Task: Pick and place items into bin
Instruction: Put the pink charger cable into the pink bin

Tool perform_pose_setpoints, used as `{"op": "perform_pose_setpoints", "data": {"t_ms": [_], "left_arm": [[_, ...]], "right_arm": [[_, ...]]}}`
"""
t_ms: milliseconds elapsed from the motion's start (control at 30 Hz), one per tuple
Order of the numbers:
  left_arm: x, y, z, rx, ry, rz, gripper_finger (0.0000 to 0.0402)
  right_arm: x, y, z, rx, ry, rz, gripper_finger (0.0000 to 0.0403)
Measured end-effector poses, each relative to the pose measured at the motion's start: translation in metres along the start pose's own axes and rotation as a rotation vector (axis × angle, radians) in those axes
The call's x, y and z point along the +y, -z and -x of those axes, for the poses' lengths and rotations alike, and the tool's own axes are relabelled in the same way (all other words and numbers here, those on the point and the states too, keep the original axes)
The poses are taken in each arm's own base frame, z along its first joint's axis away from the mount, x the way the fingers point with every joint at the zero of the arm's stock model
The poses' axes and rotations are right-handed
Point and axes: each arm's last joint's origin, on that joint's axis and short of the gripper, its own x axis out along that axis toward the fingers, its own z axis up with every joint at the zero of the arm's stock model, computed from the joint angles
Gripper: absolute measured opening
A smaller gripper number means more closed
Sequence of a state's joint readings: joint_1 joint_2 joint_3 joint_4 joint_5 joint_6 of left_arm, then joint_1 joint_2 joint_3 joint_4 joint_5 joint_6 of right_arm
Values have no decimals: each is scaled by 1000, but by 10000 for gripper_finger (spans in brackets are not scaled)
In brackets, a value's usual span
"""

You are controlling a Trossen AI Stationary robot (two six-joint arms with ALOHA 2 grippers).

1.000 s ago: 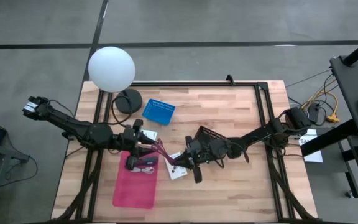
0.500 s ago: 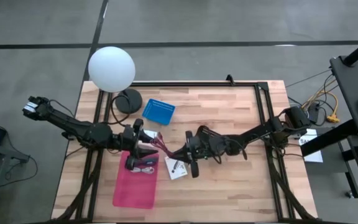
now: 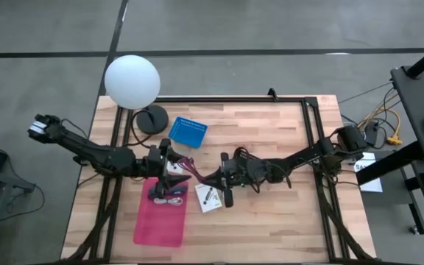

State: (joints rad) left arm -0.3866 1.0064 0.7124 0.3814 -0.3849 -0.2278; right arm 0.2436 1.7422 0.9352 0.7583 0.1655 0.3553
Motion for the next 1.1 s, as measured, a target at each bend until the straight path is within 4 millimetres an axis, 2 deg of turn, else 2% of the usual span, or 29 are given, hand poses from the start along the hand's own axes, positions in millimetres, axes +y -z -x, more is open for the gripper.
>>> {"op": "perform_pose_setpoints", "data": {"t_ms": [267, 400, 533, 967, 1100], "left_arm": [[1, 8, -8, 19, -39, -11, 258], [2, 11, -10, 21, -81, -16, 243], [2, 12, -11, 19, -99, -19, 203], [3, 12, -11, 18, -100, -18, 25], [3, 11, -11, 17, -100, -18, 13]], "right_arm": [[0, 0, 0, -1, 3, 0, 15], [0, 0, 0, -2, 3, 0, 15], [0, 0, 0, -3, 2, 0, 15], [0, 0, 0, -4, 7, -1, 16], [0, 0, 0, -8, 15, -13, 37]]}}
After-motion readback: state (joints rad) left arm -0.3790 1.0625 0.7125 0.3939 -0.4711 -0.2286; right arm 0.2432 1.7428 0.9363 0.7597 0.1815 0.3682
